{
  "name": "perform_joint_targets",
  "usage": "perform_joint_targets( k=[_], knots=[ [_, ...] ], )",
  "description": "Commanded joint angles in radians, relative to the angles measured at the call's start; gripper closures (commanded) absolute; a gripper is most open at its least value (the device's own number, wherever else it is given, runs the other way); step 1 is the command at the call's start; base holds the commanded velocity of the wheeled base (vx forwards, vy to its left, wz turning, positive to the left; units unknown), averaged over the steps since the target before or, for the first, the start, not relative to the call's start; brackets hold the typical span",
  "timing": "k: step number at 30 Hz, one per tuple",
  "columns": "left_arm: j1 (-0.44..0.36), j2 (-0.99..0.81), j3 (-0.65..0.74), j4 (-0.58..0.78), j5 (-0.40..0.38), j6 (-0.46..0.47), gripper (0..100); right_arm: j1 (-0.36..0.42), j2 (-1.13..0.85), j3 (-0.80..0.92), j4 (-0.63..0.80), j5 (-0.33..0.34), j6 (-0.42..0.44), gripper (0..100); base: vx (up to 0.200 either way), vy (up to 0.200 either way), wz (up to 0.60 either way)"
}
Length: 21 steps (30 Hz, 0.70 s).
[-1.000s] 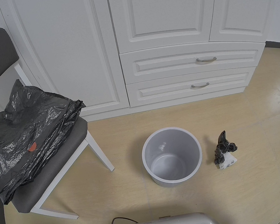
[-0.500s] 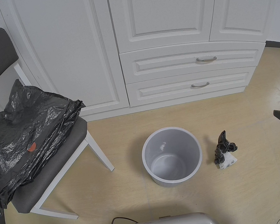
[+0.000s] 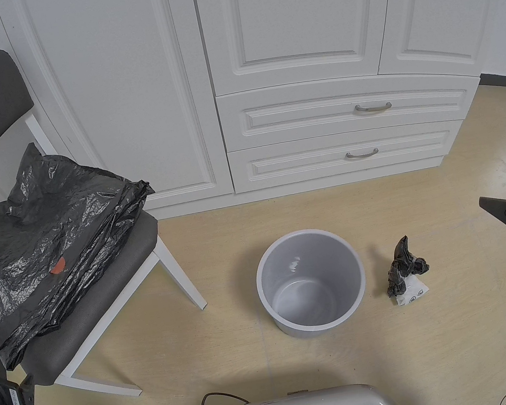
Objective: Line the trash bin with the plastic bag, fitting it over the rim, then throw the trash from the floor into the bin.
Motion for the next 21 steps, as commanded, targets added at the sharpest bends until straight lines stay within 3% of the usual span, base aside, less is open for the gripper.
perform_joint_targets(
  k=[1, 8, 13, 15, 17, 18, 21],
  knots=[
    [0.002, 0.022, 0.022, -0.041, -0.010, -0.033, 0, 0.001, 0.011, 0.004, 0.001, 0.001, 0.002, 0, 0.000, 0.000, 0.00],
    [0.030, 0.126, -0.027, -0.128, -0.019, -0.073, 0, 0.006, 0.014, 0.009, -0.002, 0.001, -0.001, 0, 0.000, 0.000, 0.00],
    [0.157, 0.206, -0.058, -0.200, -0.074, -0.061, 0, 0.026, 0.007, 0.010, -0.002, 0.001, 0.004, 0, 0.000, 0.000, 0.00],
    [0.278, 0.231, -0.082, -0.209, -0.169, -0.024, 0, 0.049, 0.014, 0.018, -0.002, 0.001, 0.004, 0, 0.000, 0.000, 0.00],
    [0.323, 0.241, -0.087, -0.208, -0.223, 0.004, 0, 0.063, 0.012, 0.024, -0.002, 0.001, 0.002, 0, 0.000, 0.000, 0.00],
    [0.401, 0.261, -0.087, -0.209, -0.326, 0.056, 0, 0.070, 0.015, 0.024, -0.002, 0.001, 0.004, 0, 0.000, 0.000, 0.00],
    [0.461, 0.278, -0.090, -0.211, -0.429, 0.102, 0, 0.072, 0.032, 0.024, -0.004, 0.001, 0.004, 0, 0.000, 0.000, 0.00]
  ],
)
